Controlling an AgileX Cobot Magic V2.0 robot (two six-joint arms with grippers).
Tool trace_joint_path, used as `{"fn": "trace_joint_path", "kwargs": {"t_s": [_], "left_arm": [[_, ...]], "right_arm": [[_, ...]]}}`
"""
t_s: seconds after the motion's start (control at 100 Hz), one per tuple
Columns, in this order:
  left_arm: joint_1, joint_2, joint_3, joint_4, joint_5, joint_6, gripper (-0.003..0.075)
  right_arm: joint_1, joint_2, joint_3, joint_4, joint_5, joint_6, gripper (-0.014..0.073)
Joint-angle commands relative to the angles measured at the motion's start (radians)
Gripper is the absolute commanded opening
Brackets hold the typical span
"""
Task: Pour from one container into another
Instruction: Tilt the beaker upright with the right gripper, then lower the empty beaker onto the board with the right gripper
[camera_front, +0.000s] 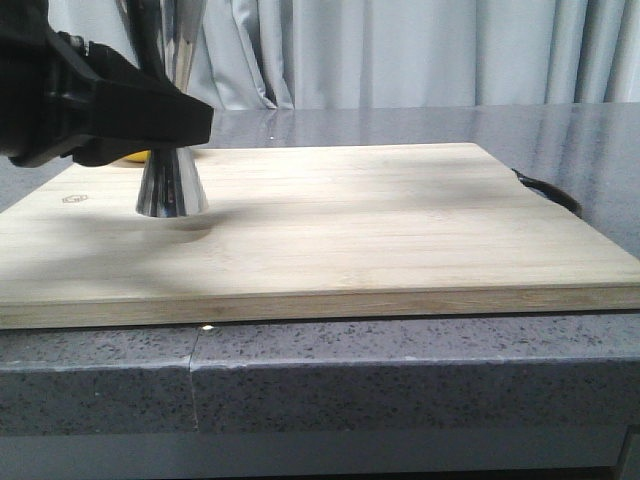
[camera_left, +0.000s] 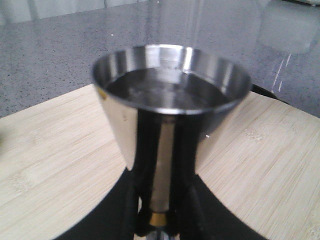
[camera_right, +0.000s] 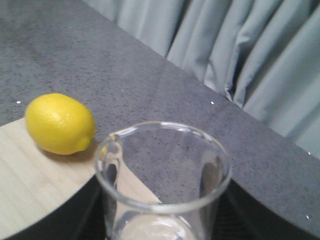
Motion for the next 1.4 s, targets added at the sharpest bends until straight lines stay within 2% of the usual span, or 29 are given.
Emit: {"fn": "trace_joint_path", "kwargs": {"t_s": [0.0, 0.17, 0.4, 0.6, 0.73, 0.9, 1.13, 1.39], "left_arm": [[-0.008, -0.029, -0.026, -0.022, -0.087, -0.008, -0.0020], [-0.008, -0.029, -0.026, -0.022, -0.095, -0.008, -0.0019], [-0.008, -0.029, -0.026, -0.022, -0.095, -0.008, -0.0019], [-0.008, -0.029, -0.026, -0.022, -0.112, -0.008, -0.0019], [-0.008, -0.029, -0.026, -0.024, -0.121, -0.008, -0.0019], [-0.008, -0.029, -0.026, -0.026, -0.123, -0.008, -0.0019], [-0.008, -0.029, -0.026, -0.026, -0.123, -0.008, -0.0019], [-0.008, -0.029, -0.026, -0.028, -0.123, -0.008, -0.0019]], "right_arm": [[-0.037, -0.046, -0.003, 0.037, -0.106, 0.007, 0.0239], [-0.079, -0.046, 0.119, 0.079, -0.263, 0.013, 0.0239], [-0.080, -0.046, 0.305, 0.092, -0.494, 0.056, 0.0239], [-0.080, -0.045, 0.406, 0.092, -0.623, 0.118, 0.0239], [-0.080, -0.026, 0.467, 0.092, -0.763, 0.140, 0.0239], [-0.080, 0.035, 0.483, 0.092, -0.814, 0.140, 0.0239], [-0.080, 0.126, 0.483, 0.092, -0.952, 0.140, 0.0239], [-0.080, 0.200, 0.481, 0.124, -1.003, 0.140, 0.0239]]}}
